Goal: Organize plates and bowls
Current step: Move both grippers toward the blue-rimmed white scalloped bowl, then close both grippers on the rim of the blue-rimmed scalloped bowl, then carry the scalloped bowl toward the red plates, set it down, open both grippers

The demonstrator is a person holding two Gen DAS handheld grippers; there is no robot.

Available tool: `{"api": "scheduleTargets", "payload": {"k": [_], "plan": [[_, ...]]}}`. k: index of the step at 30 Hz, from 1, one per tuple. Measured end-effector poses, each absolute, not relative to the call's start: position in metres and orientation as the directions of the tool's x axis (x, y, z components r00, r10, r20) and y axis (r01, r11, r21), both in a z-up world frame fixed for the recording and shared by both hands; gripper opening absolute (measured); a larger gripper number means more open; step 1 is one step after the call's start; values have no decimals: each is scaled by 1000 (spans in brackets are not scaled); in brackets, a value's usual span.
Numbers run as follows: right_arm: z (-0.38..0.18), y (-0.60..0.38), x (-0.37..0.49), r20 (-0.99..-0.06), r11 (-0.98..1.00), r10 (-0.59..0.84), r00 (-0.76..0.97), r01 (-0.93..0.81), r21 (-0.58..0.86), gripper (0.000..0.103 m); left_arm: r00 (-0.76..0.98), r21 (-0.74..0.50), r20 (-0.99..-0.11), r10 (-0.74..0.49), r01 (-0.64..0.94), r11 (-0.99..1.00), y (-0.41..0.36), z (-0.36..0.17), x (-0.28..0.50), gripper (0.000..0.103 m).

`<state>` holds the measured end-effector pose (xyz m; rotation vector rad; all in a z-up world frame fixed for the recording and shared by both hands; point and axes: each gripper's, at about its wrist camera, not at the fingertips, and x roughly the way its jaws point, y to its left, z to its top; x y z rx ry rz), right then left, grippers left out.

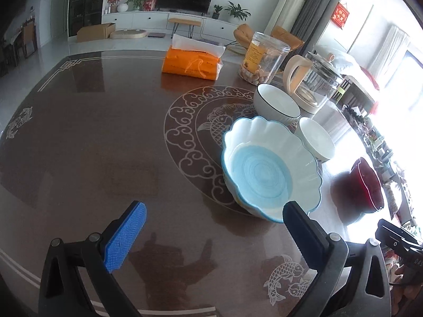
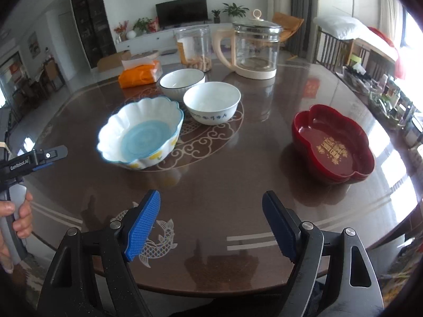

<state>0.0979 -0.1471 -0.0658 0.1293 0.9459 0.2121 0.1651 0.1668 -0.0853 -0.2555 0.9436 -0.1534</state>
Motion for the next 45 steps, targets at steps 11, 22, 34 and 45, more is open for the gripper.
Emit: {"api": "scheduleTargets", "payload": {"k": [11, 22, 34, 45], "plan": [[-113, -131, 216, -836, 891, 428, 343, -8, 453, 82, 497, -235, -839, -220, 33, 971, 145, -113, 245, 84], [-134, -84, 262, -884, 943, 326, 336, -52, 328, 51, 446, -217, -872, -204, 22, 976, 131, -139, 271, 39], [-151, -76, 267, -900, 961, 277, 336, -78, 266, 11, 428, -281, -865, -262, 21, 960, 133, -147, 267, 15], [-116, -110, 203, -873, 949, 308, 379, -58, 310, 12, 513, -252, -815, -268, 104, 962, 96, -101, 186, 15]]}}
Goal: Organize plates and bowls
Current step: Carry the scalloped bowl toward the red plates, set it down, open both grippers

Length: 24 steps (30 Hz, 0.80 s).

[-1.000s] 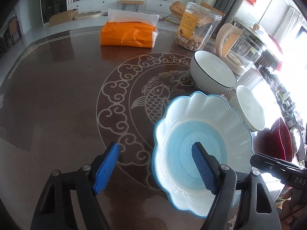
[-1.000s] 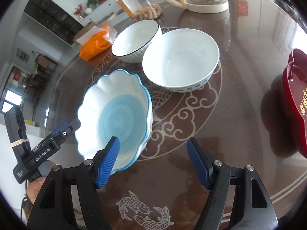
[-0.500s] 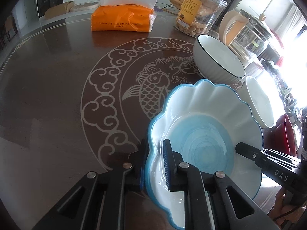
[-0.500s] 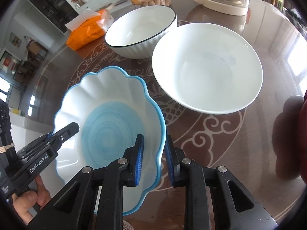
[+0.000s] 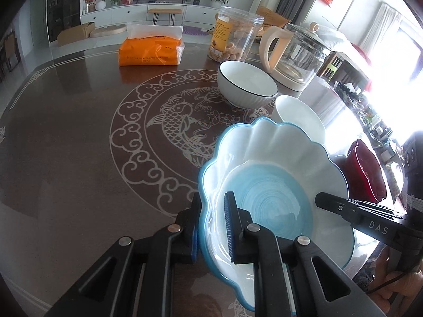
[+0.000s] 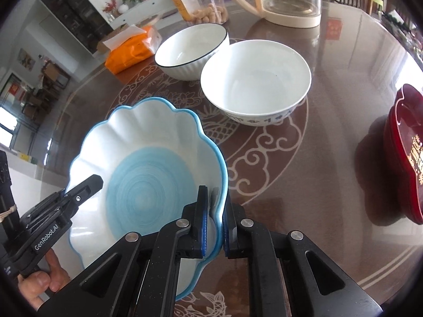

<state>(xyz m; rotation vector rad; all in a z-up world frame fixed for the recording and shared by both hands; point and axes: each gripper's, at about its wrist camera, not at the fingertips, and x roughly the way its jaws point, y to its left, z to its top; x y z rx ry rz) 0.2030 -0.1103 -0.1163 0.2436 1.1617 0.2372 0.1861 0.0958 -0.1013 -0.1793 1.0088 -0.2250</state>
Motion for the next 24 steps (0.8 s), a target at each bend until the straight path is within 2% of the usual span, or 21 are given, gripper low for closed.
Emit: {"api": "scheduleTargets", "payload": {"k": [11, 24], "plan": [[-117, -164, 150, -886, 964, 239, 397, 12, 265, 12, 483, -314, -811, -330, 117, 942, 41, -125, 146, 15], [-144, -194, 153, -897, 965, 218, 385, 50, 256, 13, 505, -250, -819, -272, 113, 962, 8, -145, 135, 15]]}}
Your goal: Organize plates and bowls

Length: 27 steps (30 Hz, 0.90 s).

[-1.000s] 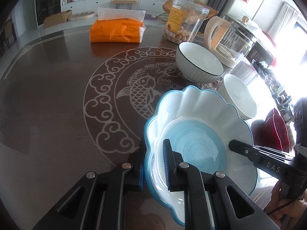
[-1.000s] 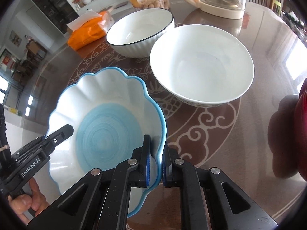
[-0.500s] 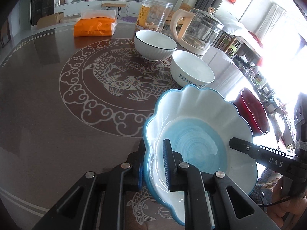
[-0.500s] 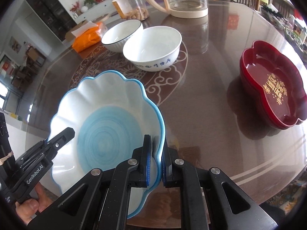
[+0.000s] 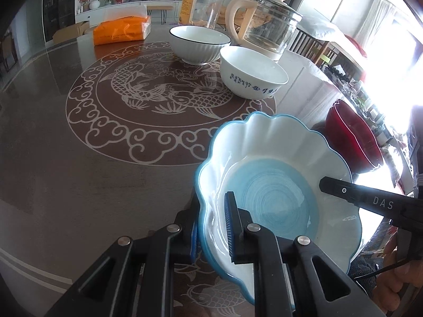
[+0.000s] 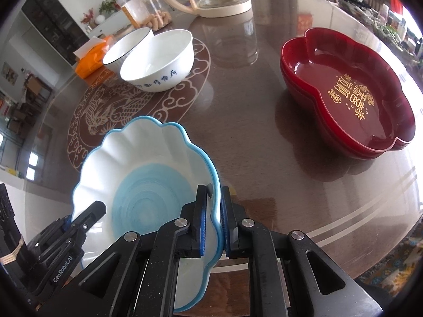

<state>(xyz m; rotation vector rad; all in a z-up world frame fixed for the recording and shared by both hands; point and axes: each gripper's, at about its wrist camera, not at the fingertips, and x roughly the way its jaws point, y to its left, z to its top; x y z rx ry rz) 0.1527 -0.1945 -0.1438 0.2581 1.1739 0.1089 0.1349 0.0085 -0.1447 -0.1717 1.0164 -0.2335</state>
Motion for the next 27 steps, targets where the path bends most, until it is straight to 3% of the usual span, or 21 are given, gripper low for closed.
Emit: {"api": "scheduleTargets", "payload": {"k": [8, 9, 11, 12, 13, 14, 16, 20, 22, 27], "plan": [[-150, -200, 152, -899, 960, 232, 371, 63, 274, 16, 520, -243, -810, -270, 121, 962, 7, -145, 136, 16], [-150, -200, 152, -898, 961, 228, 377, 63, 270, 19, 520, -248, -809, -274, 122, 961, 8, -145, 136, 17], [-146, -201, 151, -890, 963, 214, 403, 67, 262, 45, 525, -245, -807, -270, 118, 962, 11, -143, 136, 22], [-142, -202, 149, -880, 961, 215, 424, 70, 269, 66, 531, -238, -806, -260, 111, 965, 15, -141, 136, 31], [-137, -204, 147, -867, 959, 213, 450, 73, 274, 70, 542, -231, -803, -247, 99, 968, 19, -139, 135, 38], [-131, -205, 144, -858, 960, 206, 470, 74, 271, 70, 561, -229, -794, -234, 81, 970, 24, -135, 133, 58], [-119, -209, 138, -840, 961, 189, 509, 79, 264, 70, 616, -219, -764, -193, 34, 975, 37, -124, 126, 79], [-87, -215, 111, -791, 971, 100, 603, 116, 211, 70, 678, -127, -729, -94, 1, 992, 50, -99, 110, 86], [-71, -214, 92, -764, 975, 38, 645, 142, 169, 77, 694, -75, -718, -56, 4, 997, 51, -89, 100, 92], [-53, -204, 40, -672, 974, -82, 736, 202, 102, 79, 706, -50, -704, -74, 55, 997, 45, -80, 75, 97]]}}
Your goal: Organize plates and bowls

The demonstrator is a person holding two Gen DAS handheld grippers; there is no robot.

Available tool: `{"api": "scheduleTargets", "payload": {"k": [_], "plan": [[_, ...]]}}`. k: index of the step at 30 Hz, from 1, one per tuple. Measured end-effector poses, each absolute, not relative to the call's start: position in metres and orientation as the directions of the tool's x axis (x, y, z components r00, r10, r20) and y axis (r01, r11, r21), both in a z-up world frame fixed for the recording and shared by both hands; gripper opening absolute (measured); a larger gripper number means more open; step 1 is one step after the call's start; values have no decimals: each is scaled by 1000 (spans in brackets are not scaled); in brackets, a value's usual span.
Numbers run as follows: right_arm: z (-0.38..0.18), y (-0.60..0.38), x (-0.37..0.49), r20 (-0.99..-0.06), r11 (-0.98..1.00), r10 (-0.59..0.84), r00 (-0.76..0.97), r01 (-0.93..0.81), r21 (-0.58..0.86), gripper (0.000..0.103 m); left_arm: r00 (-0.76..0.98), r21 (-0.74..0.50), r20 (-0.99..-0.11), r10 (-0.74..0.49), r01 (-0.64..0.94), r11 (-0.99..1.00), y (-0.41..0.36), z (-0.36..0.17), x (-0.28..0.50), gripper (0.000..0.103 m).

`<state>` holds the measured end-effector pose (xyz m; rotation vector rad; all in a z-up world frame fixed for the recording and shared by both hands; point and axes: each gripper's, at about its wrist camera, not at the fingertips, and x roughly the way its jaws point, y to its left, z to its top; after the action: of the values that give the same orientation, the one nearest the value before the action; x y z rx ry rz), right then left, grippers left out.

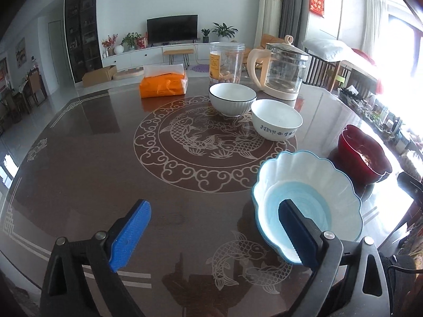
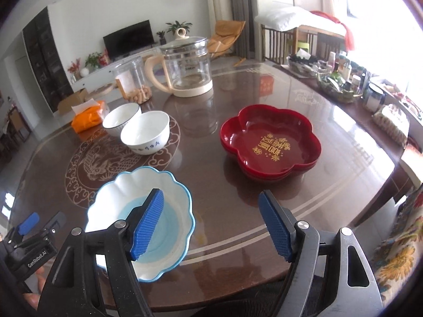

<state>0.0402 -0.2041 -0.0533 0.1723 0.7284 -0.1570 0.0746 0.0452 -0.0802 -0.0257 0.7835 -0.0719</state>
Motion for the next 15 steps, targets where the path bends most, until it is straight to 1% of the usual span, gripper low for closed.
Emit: {"api": "scheduleTargets", "payload": {"k": [3, 8, 12, 15], "plan": [[-58, -196, 14, -618, 973, -120, 777, 216, 82, 79, 706, -48, -703, -87, 75, 996, 40, -79, 63, 97], [-68, -183, -16, -535, 977, -161, 829, 210, 31, 79, 699, -83, -703, -129, 99, 992, 37, -77, 57, 97], [-75, -179, -22, -521, 980, -152, 840, 196, 31, 79, 699, -134, -696, -160, 92, 987, 42, -77, 55, 97], [-80, -176, -24, -520, 983, -152, 841, 185, 12, 79, 690, -141, -706, -159, 83, 986, 42, -78, 57, 97]]}}
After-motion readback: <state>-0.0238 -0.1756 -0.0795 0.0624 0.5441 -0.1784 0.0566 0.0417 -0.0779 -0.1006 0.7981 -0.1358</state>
